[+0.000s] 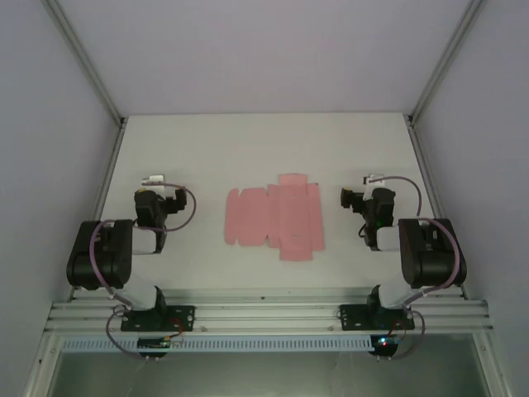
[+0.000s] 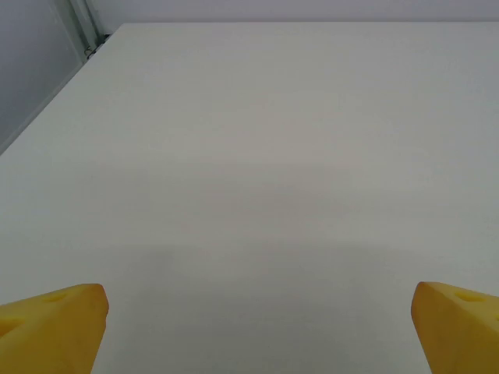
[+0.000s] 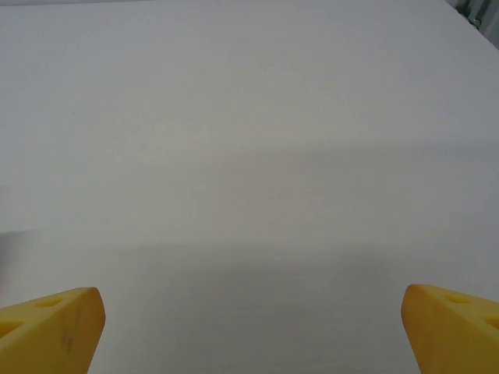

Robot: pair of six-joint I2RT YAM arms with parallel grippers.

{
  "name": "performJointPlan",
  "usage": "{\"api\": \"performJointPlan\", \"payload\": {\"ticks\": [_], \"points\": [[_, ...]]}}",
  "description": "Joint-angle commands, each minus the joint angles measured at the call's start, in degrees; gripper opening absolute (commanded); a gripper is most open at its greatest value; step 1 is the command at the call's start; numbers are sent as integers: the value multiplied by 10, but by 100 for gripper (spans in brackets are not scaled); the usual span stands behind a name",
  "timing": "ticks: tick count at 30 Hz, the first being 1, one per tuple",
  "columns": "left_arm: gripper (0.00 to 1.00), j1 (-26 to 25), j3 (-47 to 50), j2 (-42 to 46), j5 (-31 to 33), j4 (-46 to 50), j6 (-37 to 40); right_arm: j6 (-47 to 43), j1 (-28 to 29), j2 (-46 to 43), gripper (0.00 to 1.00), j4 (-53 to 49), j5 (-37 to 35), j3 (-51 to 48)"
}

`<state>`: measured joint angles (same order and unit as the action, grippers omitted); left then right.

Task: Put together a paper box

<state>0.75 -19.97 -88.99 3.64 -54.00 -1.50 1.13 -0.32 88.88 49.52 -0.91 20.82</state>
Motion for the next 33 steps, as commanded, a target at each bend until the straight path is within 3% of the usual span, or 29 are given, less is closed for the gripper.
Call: {"api": "performJointPlan", "payload": {"ticks": [1, 33], "points": [[99, 4, -6, 7, -10, -3, 6, 9, 3, -1, 100, 0, -6, 6], [100, 9, -16, 25, -3, 23, -4, 8, 2, -11, 100, -6, -23, 10]]}}
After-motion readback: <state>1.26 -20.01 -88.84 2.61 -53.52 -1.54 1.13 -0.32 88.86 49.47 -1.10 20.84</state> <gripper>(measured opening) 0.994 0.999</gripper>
